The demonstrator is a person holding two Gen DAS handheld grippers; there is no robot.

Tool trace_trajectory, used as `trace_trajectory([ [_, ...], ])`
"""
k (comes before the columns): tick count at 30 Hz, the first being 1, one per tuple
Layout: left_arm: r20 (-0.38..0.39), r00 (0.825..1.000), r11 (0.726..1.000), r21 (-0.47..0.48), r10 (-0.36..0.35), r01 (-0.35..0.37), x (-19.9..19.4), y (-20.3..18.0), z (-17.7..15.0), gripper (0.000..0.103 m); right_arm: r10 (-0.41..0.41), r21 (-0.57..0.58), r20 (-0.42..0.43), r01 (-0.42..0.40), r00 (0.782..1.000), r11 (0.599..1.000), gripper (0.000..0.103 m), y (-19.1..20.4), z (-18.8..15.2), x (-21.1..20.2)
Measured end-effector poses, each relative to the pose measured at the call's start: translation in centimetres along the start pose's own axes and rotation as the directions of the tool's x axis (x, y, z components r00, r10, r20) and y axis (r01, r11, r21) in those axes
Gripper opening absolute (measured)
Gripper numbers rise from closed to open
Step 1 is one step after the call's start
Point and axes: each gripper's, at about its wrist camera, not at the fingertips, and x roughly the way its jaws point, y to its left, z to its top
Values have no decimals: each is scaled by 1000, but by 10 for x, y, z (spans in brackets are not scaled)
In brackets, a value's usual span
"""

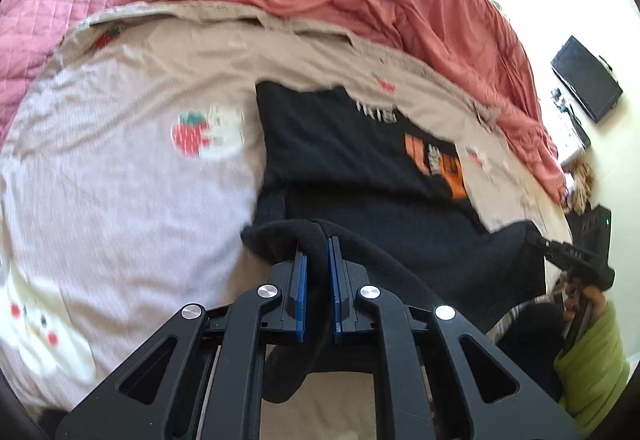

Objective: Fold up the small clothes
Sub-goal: 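Grasp the hem with the right tool while the left tool grasps it too, then lift the hem with both tools and fold it toward the collar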

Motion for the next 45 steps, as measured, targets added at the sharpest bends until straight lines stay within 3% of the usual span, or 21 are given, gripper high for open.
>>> trace_trajectory([
  [7,40,998,993,-104,50,-46,33,15,47,9,-56,-12,54,56,997,998,5,0,41,33],
  [11,31,997,985,-159,71,-65,63,26,54,9,-123,-9,41,123,992,992,6,-8,50,61],
  [16,21,998,982,-180,61,-56,90,43,40,10,-178,59,31,176,984,983,36,-29,47,74],
  [19,22,999,985,-171,25,-21,92,52,31,13,-178,79,80,172,981,982,43,-32,38,53],
  [23,15,1000,983,-184,18,-15,80,60,34,33,-190,54,97,185,977,981,51,-21,25,31],
  [26,38,999,989,-144,24,-18,62,56,41,37,-195,14,73,195,978,981,58,-9,16,26],
  [29,33,999,993,-119,24,-20,52,50,41,57,-209,4,19,209,978,978,59,-6,8,32],
  [35,-69,997,993,-112,-29,21,59,48,24,70,-219,2,-93,220,971,975,59,-5,-6,57],
  [37,-94,995,993,-111,-44,33,65,48,21,70,-219,0,-104,221,970,975,59,-5,-8,60],
  [40,-140,990,995,-95,-27,14,76,46,15,70,-210,2,-116,212,971,977,58,-4,-8,64],
  [41,-152,988,996,-91,-22,8,79,45,14,65,-198,-1,-121,199,973,980,57,-3,-8,66],
  [42,-164,986,997,-83,-18,5,81,43,12,48,-188,-4,-128,189,974,982,44,-2,-8,67],
  [43,-172,985,998,-56,-2,-8,83,39,11,34,-183,-7,-132,184,974,983,23,-1,-8,68],
  [44,-173,984,999,-14,38,-41,82,34,12,15,-176,-7,-134,177,975,984,17,-1,-8,68],
  [45,-167,983,997,25,72,-68,81,30,12,13,-164,-3,-136,165,977,986,7,0,-6,67],
])
